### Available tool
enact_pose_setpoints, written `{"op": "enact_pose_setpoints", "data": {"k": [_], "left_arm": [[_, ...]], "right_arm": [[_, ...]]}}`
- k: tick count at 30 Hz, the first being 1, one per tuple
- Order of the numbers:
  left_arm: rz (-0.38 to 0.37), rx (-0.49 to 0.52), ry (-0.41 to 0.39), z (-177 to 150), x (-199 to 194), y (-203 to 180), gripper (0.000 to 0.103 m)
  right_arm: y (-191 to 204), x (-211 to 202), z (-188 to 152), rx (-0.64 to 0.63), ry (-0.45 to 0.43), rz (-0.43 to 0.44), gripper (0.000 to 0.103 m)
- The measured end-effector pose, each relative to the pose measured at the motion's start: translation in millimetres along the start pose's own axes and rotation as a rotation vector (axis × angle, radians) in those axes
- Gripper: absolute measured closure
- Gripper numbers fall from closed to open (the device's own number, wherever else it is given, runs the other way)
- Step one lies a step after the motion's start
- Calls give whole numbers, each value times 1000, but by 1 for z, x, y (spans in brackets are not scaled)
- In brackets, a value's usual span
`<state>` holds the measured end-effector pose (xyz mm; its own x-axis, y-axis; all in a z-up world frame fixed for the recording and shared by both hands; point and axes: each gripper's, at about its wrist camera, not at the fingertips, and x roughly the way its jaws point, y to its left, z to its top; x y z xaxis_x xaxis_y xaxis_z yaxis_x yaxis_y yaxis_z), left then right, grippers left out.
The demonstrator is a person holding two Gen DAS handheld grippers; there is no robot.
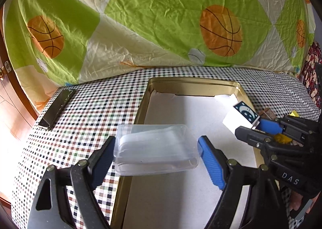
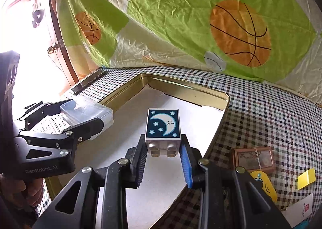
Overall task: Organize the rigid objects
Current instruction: 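Lower the clear box into the tin with the left tool while the right places the moon block, then withdraw both open tools from the tin toward the remaining objects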
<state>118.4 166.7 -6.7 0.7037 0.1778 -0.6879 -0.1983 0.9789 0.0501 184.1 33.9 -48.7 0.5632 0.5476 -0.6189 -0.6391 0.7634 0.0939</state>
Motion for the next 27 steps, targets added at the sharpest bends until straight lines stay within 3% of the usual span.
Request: {"op": "enact_pose_setpoints", "data": {"k": [13,15,18,24,27], "left_arm": [[14,17,7,3,3,0,19],[10,17,-2,3,1,0,18],[9,7,-14,3,-2,2,10],[26,-23,-70,-5,-24,1,1],[35,-40,-130,-19,-41,-9,0]], "right_arm": [[3,11,4,-4,9,-23,69],[2,9,4,-2,2,-27,65],[-1,3,4,10,-18,-37,51],[-7,-41,-15,8,-70,-47,49],[-24,-78,-37,51,-118,-63,42]]}}
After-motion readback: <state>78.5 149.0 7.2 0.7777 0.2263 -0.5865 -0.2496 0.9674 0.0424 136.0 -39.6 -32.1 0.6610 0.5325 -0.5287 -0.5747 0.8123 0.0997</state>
